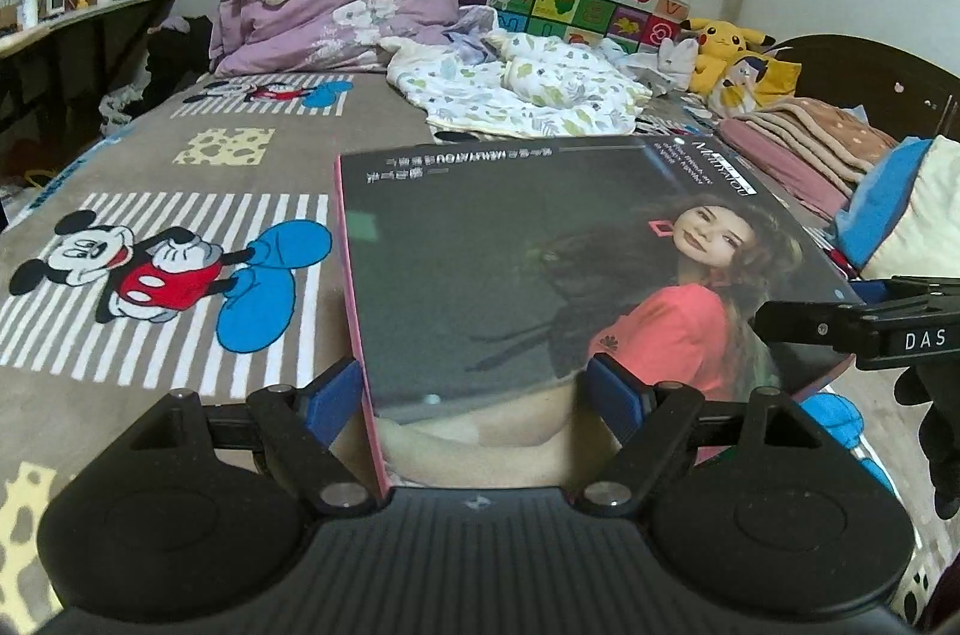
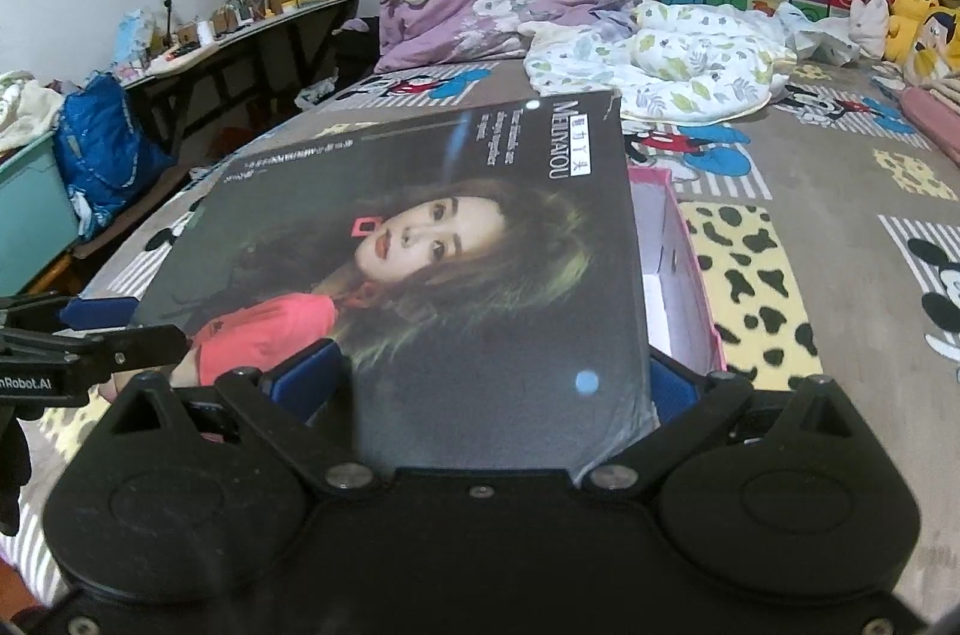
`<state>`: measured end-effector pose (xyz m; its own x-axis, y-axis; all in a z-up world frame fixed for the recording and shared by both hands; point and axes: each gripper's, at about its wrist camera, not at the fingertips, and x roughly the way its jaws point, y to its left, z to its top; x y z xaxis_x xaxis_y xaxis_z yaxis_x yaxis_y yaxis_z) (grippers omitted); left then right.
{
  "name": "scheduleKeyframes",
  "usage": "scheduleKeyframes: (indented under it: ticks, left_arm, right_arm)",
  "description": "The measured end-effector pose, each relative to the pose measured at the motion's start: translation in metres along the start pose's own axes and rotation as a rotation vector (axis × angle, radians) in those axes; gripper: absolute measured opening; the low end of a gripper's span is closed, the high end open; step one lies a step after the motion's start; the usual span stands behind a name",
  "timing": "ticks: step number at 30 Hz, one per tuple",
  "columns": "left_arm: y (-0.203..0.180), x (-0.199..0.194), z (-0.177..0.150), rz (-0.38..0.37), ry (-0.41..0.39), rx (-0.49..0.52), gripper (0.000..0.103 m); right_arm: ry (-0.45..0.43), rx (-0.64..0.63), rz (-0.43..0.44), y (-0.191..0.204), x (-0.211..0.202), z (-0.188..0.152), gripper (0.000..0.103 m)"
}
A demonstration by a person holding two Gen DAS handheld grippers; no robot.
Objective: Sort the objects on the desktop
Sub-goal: 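Lift the photo book upright with the right gripper, then carry the photo book over the pink box and lay it on the box opening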
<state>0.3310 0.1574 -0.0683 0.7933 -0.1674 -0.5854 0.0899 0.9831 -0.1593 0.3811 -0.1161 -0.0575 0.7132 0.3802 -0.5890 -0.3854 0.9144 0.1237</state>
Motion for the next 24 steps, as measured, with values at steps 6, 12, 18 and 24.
scheduleKeyframes:
  ticks: [6,12,18,24]
  left_arm:
    - [0.004,0.024,0.009,0.003,0.011,0.002,0.081]
    - [0.004,0.041,0.016,0.003,0.019,0.014,0.081]
    - [0.000,0.049,0.021,-0.004,0.019,0.012,0.081]
    - [-0.031,0.046,0.023,-0.080,-0.008,0.104,0.081]
  right_arm:
    - [0.001,-0.010,-0.028,-0.002,0.019,0.011,0.103]
    - [0.024,-0.004,-0.039,-0.011,0.035,0.018,0.103]
    - [0.024,0.021,-0.035,-0.018,0.041,0.021,0.103]
    - [0.022,-0.024,0.004,-0.010,0.043,0.023,0.102]
